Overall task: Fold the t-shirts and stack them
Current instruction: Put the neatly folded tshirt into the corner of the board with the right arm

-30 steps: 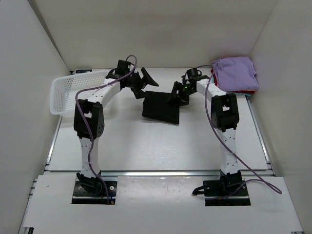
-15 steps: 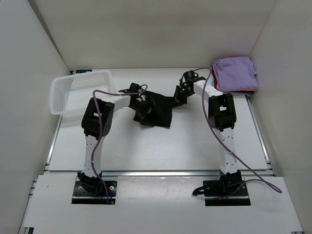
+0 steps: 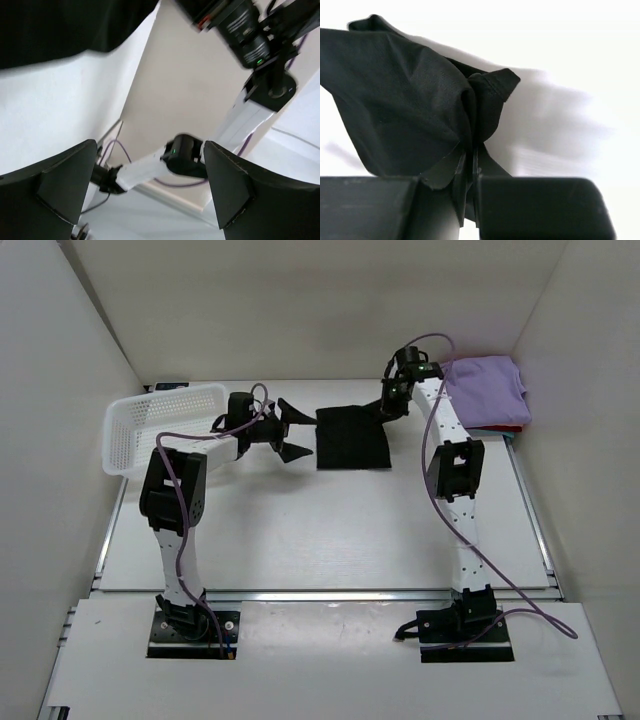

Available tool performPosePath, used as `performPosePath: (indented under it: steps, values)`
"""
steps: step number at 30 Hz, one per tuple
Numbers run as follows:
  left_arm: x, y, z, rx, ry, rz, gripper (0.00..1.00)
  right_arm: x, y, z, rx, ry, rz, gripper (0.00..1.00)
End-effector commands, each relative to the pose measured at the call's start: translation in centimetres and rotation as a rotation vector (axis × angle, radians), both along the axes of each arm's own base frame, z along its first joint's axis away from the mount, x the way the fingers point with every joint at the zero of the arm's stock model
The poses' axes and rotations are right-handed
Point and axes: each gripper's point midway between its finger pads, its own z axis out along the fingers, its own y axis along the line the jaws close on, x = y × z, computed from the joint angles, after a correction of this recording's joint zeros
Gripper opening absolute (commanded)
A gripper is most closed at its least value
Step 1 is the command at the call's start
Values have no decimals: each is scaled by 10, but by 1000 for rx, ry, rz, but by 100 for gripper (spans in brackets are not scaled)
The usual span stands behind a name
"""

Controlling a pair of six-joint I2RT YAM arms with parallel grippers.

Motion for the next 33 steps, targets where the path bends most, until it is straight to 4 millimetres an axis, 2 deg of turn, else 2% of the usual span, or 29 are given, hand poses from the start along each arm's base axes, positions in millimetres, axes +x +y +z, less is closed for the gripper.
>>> performPosePath:
  steps: [1, 4, 5, 6, 9, 10, 12, 13, 15, 16, 18, 20, 22, 23, 26, 27, 28, 29, 30, 33]
  values:
    - [-25, 3, 35, -72, -53, -42, 99, 6, -46, 29, -219, -97, 42, 0]
    - [-30, 4, 36, -80, -36, -50, 99, 23, -73, 53, -323, -190, -14, 0]
    - [-31, 2, 36, -79, -38, -57, 99, 30, -93, 63, -413, -224, -77, 0]
    - [-33, 3, 33, -76, -31, -63, 98, 32, -104, 69, -456, -243, -94, 0]
    - [-28, 8, 30, -70, -22, -49, 99, 47, -139, 115, -591, -374, -171, 0]
    - [-29, 8, 29, -70, -28, -55, 99, 47, -143, 121, -625, -387, -157, 0]
    - [-24, 12, 29, -69, -26, -46, 98, 52, -168, 156, -702, -465, -223, 0]
    - [-26, 10, 27, -67, -24, -57, 99, 52, -173, 163, -736, -480, -218, 0]
    - [-24, 8, 23, -59, -11, -54, 99, 51, -192, 198, -800, -547, -279, 0]
    - [-25, 6, 22, -63, -10, -65, 98, 51, -197, 204, -818, -559, -282, 0]
    - [-22, 5, 23, -71, -10, -62, 99, 49, -217, 228, -871, -597, -339, 0]
    - [-17, 6, 23, -72, -19, -58, 99, 49, -234, 237, -924, -609, -350, 0]
    - [-21, 3, 19, -74, -2, -69, 99, 49, -255, 249, -982, -628, -399, 0]
    - [-19, 5, 20, -72, -7, -58, 99, 50, -261, 247, -1006, -620, -399, 0]
    - [-22, 9, 16, -66, 6, -57, 99, 60, -285, 264, -1073, -684, -472, 0]
    - [-20, 12, 15, -65, 7, -51, 98, 60, -301, 259, -1091, -668, -482, 1]
    - [-20, 12, 14, -59, 7, -49, 99, 65, -307, 254, -1090, -682, -500, 0]
    - [-20, 14, 14, -60, 8, -49, 98, 68, -319, 260, -1099, -714, -544, 0]
    - [-19, 18, 16, -59, 1, -45, 99, 68, -329, 247, -1111, -687, -554, 0]
    - [-17, 23, 18, -54, -5, -31, 99, 66, -366, 249, -1115, -717, -654, 0]
